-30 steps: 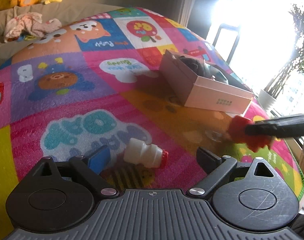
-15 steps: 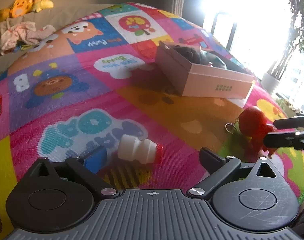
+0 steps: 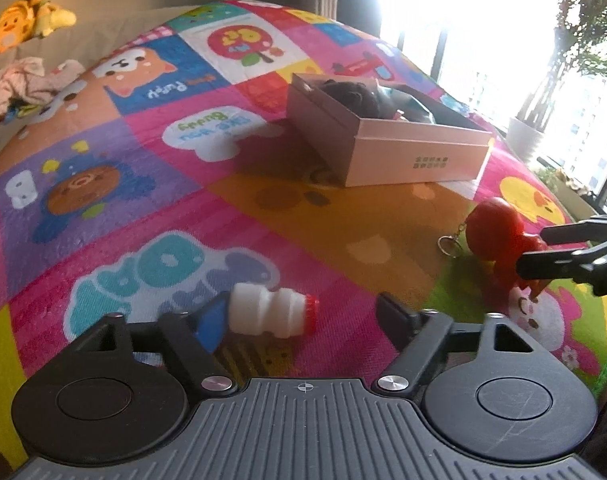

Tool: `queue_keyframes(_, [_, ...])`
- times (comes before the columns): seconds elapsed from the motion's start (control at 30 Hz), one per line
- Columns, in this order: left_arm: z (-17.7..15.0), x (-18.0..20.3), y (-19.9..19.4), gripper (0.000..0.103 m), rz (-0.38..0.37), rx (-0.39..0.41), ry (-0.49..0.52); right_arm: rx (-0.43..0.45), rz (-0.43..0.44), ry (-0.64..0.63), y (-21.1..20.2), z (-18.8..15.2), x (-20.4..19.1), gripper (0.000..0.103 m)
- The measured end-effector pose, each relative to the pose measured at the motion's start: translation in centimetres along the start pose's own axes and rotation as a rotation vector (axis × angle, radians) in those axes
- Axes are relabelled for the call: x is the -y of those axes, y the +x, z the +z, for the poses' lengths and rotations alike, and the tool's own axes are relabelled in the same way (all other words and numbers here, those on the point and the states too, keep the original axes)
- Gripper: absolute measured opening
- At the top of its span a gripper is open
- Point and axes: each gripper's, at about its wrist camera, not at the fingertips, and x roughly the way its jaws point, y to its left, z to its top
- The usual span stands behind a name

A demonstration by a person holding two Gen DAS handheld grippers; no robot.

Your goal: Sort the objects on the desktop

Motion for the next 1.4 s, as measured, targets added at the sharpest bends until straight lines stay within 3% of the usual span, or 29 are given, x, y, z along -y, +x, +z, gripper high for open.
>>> queue_keyframes(0.37, [-0.6, 1.6, -0.3, 0.053, -0.005, 0.015, 0.044, 0.019, -0.03, -0.049, 0.9, 0.6, -1.2, 0.096])
queue_keyframes(0.4, [-0.6, 1.8, -0.3, 0.049, -0.009, 0.016, 0.049, 0.012, -0.019, -0.05, 1.1, 0.8, -1.3, 0.092])
queue_keyframes(0.6, [-0.4, 2.5, 0.1, 0.049, -0.04, 0.015, 0.053, -0.062, 0.031, -0.07, 2.3, 1.5, -1.9, 0.054])
queue_keyframes(0.7, [0.5, 3.1, 0.4, 0.048, -0.057, 0.024, 0.073, -0.07, 0.043, -0.075, 2.1, 1.9, -1.9, 0.05])
queue_keyframes(0.87, [5.1, 5.1, -0.1, 0.048, -0.079, 0.155, 0.172, 0.049, 0.073, -0.018, -1.9, 5.1, 0.2, 0.05])
queue_keyframes(1.0, [10.3, 7.2, 1.6, 0.049, -0.068, 0.285, 0.239, 0.176, 0.043, -0.018, -5.8, 8.2, 1.6, 0.05])
queue_keyframes(1.07, [12.6, 7.7, 3.5, 0.051, -0.063, 0.314, 0.228, 0.219, 0.017, -0.051, -7.0, 9.5, 1.8, 0.05])
queue_keyframes(1.17, [14.2, 7.8, 5.9, 0.066, -0.061, 0.286, 0.181, 0.242, -0.039, -0.102, -7.4, 11.0, 1.8, 0.05])
queue_keyframes(1.27, [12.5, 6.8, 5.8, 0.085, -0.091, 0.26, 0.137, 0.256, -0.096, -0.177, -6.8, 11.8, 2.0, 0.05])
queue_keyframes(1.4, [9.2, 5.1, 5.0, 0.092, -0.08, 0.166, 0.062, 0.212, -0.143, -0.24, -3.8, 13.4, 2.3, 0.05])
